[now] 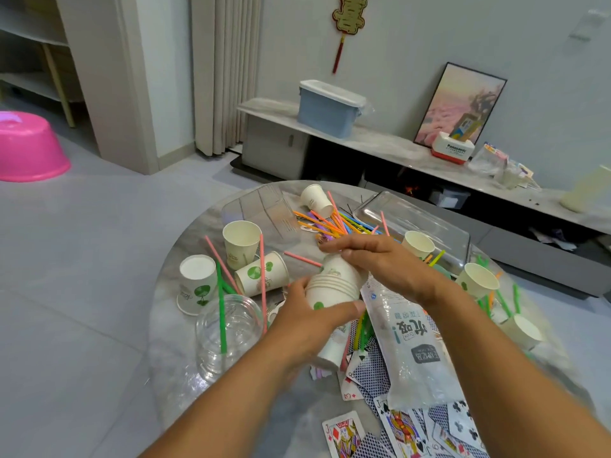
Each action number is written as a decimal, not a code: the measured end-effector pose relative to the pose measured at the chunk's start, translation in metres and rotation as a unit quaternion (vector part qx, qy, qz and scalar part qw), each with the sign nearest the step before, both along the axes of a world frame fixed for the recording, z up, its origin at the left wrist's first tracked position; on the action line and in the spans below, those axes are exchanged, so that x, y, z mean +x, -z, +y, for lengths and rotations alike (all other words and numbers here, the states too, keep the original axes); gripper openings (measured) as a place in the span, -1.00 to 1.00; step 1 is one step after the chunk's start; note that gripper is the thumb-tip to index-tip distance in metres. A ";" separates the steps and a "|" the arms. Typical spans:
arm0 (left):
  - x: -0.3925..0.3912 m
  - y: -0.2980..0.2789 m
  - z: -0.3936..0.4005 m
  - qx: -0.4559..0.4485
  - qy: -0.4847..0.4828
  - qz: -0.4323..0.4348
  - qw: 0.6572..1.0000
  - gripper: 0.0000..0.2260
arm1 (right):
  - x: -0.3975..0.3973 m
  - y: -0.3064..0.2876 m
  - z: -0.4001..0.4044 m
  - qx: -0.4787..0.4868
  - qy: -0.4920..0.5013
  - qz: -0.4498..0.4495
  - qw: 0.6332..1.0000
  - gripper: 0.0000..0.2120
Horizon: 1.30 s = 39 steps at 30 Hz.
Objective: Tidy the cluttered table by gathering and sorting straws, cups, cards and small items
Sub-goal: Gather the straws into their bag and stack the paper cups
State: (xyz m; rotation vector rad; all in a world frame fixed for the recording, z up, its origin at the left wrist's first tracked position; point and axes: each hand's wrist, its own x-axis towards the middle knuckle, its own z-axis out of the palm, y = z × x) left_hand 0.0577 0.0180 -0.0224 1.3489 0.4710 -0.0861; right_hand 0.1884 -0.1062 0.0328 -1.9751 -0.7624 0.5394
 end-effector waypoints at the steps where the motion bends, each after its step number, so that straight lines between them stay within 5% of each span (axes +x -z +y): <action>1: 0.000 -0.003 0.002 -0.003 0.004 0.004 1.000 -0.20 | -0.003 0.000 0.005 0.014 -0.010 0.025 1.000 -0.69; 3: 0.000 -0.009 0.003 -0.024 0.012 0.016 1.000 -0.21 | -0.010 0.005 0.013 0.036 -0.023 0.065 0.997 -0.65; 6: -0.002 -0.019 0.007 -0.182 0.022 0.040 0.982 -0.44 | -0.014 0.020 0.025 0.074 0.025 0.134 0.988 -0.65; 10: -0.003 -0.030 0.017 -0.402 0.003 0.091 0.911 -0.75 | -0.019 0.038 0.029 0.089 0.063 0.219 0.970 -0.73; 12: -0.002 -0.032 0.018 -0.449 -0.033 0.089 0.888 -0.76 | -0.019 0.044 0.031 0.075 0.061 0.243 0.965 -0.60; 14: -0.003 -0.032 0.016 -0.466 -0.051 0.083 0.879 -0.75 | -0.008 0.049 0.038 0.074 0.120 0.200 0.970 -0.48; 16: -0.004 -0.034 0.013 -0.479 -0.071 0.080 0.871 -0.74 | 0.007 0.056 0.050 0.046 0.187 0.117 0.974 -0.59; 18: -0.005 -0.036 0.011 -0.491 -0.107 0.077 0.861 -0.73 | 0.016 0.065 0.065 -0.016 0.157 0.082 0.984 -0.80; 21: -0.004 -0.036 0.011 -0.507 -0.160 0.073 0.844 -0.68 | 0.018 0.083 0.088 -0.072 0.071 0.138 0.985 -0.71; 24: -0.005 -0.033 0.012 -0.491 -0.158 0.078 0.853 -0.74 | 0.020 0.088 0.095 -0.057 0.064 0.128 0.988 -0.65; 31: -0.005 -0.022 0.014 -0.449 -0.132 0.112 0.877 -0.75 | 0.035 0.036 0.043 -0.004 0.238 0.007 0.971 -0.76; 33: -0.003 -0.022 0.014 -0.469 -0.143 0.114 0.864 -0.74 | 0.033 0.020 0.021 0.048 0.286 0.081 0.954 -0.75; 36: 0.003 -0.022 0.016 -0.492 -0.182 0.098 0.846 -0.68 | 0.010 0.009 -0.003 0.236 0.258 0.337 0.874 -0.83; 39: 0.011 -0.022 0.011 -0.512 -0.214 0.082 0.828 -0.64 | -0.021 0.008 -0.012 0.322 0.212 0.433 0.815 -0.89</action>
